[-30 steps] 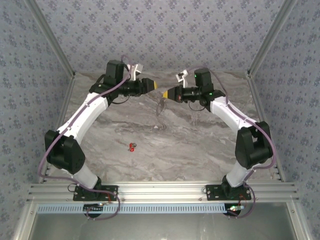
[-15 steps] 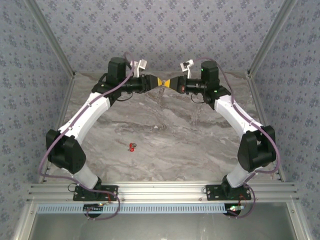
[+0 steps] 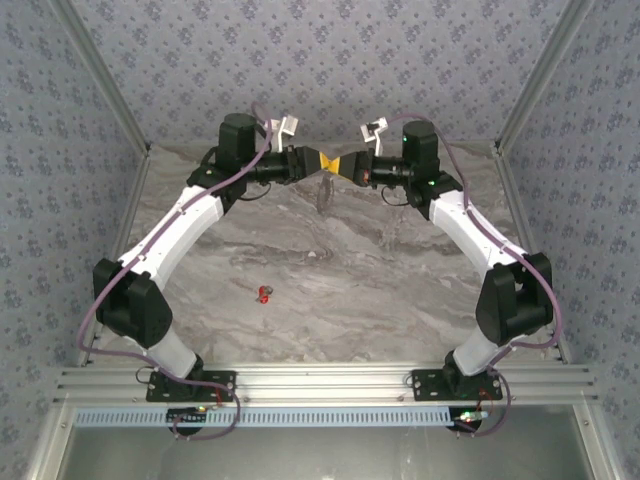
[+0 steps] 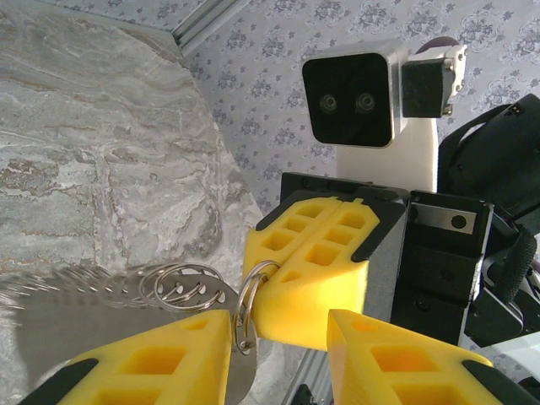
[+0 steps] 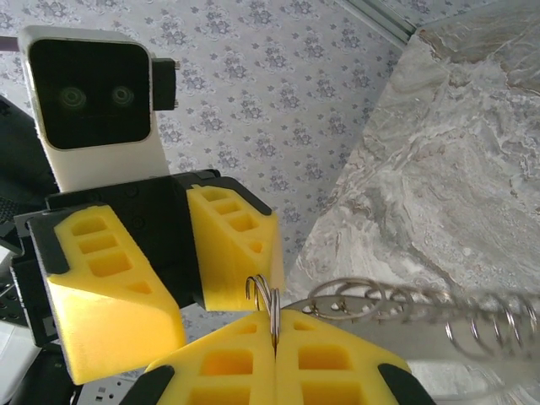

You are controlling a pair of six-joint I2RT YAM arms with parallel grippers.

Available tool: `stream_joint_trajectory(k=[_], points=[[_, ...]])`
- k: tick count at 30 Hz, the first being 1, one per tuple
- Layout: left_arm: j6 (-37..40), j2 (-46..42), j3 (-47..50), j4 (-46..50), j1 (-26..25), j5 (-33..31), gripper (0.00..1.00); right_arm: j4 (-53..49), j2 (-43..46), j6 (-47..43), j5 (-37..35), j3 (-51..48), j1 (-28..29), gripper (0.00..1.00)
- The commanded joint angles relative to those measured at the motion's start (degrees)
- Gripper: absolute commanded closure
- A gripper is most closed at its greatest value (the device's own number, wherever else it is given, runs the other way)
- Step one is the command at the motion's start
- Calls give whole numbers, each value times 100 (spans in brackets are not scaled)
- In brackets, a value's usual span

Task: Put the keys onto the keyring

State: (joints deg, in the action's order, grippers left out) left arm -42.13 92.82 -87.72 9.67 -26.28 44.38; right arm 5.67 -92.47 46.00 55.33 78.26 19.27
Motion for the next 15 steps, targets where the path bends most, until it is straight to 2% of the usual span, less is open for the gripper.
stream_joint_trajectory(k=[1,7,13,15], points=[[-49,-52,35,-223,-34,110,67,241,223,111,102,187,35,100],[-70,-95,54,-296,-43,93,78,243,235,133,79,174,55,100],[-64,-132,93,-297,-52,89,81,243,239,129,39,181,94,100],[-71,-130,97,-299,-56,99,85,233,241,140,35,194,102,100]])
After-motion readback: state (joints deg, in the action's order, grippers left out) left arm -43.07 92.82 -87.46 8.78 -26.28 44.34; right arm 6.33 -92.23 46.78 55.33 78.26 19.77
